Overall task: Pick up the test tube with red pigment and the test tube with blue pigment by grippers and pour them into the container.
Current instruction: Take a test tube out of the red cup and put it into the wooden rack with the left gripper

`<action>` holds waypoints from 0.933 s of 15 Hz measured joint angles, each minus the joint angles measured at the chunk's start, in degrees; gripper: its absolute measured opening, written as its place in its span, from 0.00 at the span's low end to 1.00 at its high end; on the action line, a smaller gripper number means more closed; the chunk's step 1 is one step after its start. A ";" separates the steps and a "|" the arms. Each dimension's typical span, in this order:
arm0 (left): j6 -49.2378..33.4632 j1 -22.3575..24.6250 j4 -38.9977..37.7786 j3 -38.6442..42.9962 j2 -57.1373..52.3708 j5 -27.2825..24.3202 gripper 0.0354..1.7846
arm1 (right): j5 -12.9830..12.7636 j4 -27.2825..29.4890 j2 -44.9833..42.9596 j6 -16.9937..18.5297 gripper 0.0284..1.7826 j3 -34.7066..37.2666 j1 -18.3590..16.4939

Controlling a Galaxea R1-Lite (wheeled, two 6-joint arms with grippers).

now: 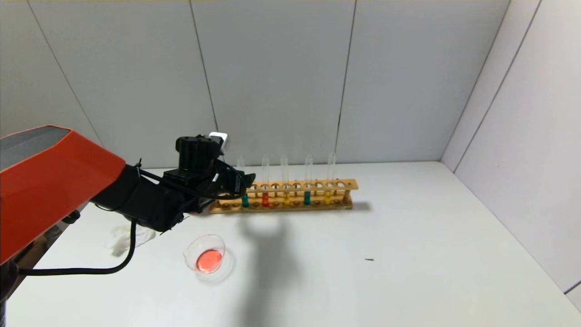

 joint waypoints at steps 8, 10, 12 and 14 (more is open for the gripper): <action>0.00 0.00 1.79 -5.45 4.39 1.10 0.95 | -0.02 -0.02 0.00 -0.02 0.98 0.00 0.02; 0.09 -0.05 1.84 -5.56 4.52 1.05 0.85 | -0.02 0.00 0.00 0.02 0.98 0.00 0.05; 0.09 -0.20 1.84 -5.64 4.58 0.99 0.71 | 0.00 -0.02 0.00 0.00 0.98 0.00 0.02; 0.05 -0.38 1.77 -5.66 4.79 0.99 0.49 | -0.02 -0.02 0.00 -0.02 0.98 0.00 0.05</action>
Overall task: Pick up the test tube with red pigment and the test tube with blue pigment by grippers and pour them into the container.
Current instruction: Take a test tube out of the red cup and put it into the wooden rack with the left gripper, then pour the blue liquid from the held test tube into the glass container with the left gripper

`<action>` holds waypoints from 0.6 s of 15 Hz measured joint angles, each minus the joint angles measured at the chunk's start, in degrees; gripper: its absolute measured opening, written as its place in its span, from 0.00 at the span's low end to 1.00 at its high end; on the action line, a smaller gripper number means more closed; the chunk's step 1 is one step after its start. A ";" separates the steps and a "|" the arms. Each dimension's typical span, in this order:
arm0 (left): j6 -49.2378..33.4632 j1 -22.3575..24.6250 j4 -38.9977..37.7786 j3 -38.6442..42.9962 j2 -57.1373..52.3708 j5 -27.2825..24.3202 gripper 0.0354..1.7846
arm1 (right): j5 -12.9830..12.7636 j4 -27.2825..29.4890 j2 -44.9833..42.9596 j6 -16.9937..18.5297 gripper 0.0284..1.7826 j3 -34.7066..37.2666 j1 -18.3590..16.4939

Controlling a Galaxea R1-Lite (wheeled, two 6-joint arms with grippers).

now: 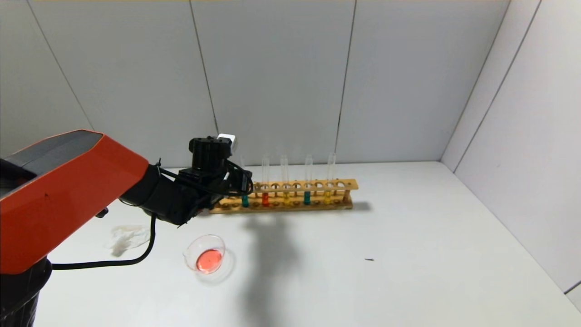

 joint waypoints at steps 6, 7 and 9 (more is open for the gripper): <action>-0.11 -0.23 -0.12 0.45 0.15 -0.06 0.16 | 0.02 0.02 0.00 0.02 0.98 0.00 0.00; -0.13 -0.28 -0.20 0.52 0.12 0.00 0.16 | 0.02 0.00 0.00 0.05 0.98 0.00 0.00; 0.09 -0.32 -0.28 0.67 0.00 0.06 0.16 | 0.02 0.02 0.00 0.00 0.98 0.00 -0.02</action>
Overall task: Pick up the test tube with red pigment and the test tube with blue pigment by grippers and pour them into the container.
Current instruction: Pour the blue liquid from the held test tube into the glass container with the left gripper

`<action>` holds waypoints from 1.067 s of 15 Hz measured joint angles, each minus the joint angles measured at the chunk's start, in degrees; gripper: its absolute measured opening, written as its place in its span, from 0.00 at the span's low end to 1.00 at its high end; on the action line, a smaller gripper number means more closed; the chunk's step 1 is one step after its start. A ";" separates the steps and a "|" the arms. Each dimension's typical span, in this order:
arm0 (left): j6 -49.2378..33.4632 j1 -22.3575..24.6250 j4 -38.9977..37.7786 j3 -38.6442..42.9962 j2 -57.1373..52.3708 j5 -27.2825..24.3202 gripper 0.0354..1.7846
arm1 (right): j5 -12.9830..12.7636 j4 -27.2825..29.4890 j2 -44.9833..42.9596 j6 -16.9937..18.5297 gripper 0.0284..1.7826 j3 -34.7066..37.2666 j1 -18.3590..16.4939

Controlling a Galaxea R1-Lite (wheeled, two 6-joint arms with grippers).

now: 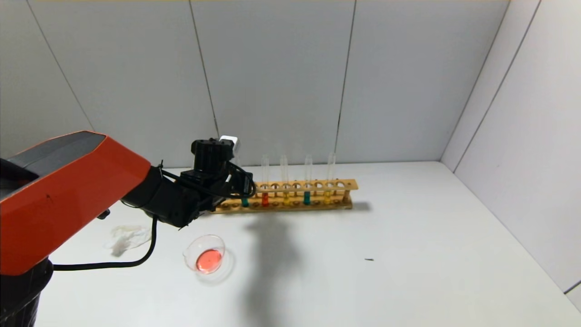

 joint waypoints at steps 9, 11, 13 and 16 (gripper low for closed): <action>3.11 0.00 3.28 -1.07 -9.58 -0.33 0.16 | -0.02 -0.02 0.00 0.05 0.98 0.00 0.00; 3.88 0.01 4.79 -1.22 -12.95 -0.45 0.16 | 0.00 -0.02 0.00 0.02 0.98 0.00 -0.02; 5.63 0.34 6.51 -0.48 -16.59 -1.50 0.16 | -0.02 0.00 0.00 0.02 0.98 0.00 0.02; 8.18 2.29 11.45 2.32 -22.93 -6.56 0.16 | -0.02 0.00 0.00 0.02 0.98 0.00 0.00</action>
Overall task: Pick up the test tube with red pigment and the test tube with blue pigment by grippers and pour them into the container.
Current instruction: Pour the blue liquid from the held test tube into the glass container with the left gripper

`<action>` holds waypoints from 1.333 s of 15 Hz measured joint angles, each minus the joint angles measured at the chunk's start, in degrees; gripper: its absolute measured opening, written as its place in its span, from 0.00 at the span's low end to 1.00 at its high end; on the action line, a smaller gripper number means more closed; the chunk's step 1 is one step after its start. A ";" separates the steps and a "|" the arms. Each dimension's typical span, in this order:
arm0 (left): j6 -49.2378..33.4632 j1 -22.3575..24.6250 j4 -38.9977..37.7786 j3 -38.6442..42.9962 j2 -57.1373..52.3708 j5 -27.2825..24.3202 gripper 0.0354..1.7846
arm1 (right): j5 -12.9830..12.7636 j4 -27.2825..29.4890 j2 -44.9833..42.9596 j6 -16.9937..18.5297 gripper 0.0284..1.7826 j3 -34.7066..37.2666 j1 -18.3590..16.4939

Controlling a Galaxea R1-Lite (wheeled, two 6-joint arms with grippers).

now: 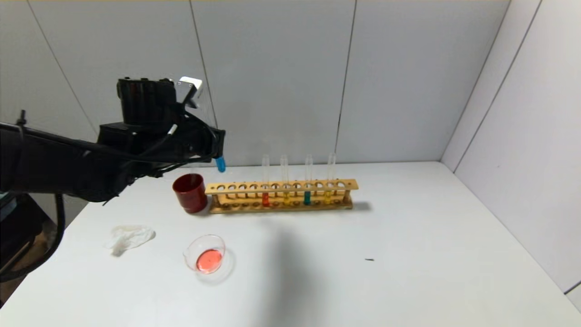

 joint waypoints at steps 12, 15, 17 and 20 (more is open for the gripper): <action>35.08 15.99 16.48 15.49 -15.13 -30.23 0.16 | 0.02 0.00 0.00 0.00 0.98 0.00 -0.02; 47.63 17.34 17.34 16.48 -13.78 -29.82 0.16 | 0.02 0.00 0.00 0.00 0.98 0.00 0.02; 52.46 17.62 16.66 18.08 -12.54 -29.03 0.16 | 0.02 0.00 0.00 -0.02 0.98 0.00 0.00; 62.34 19.13 11.04 19.35 -9.23 -29.07 0.16 | 0.02 0.00 0.00 0.00 0.98 0.00 0.00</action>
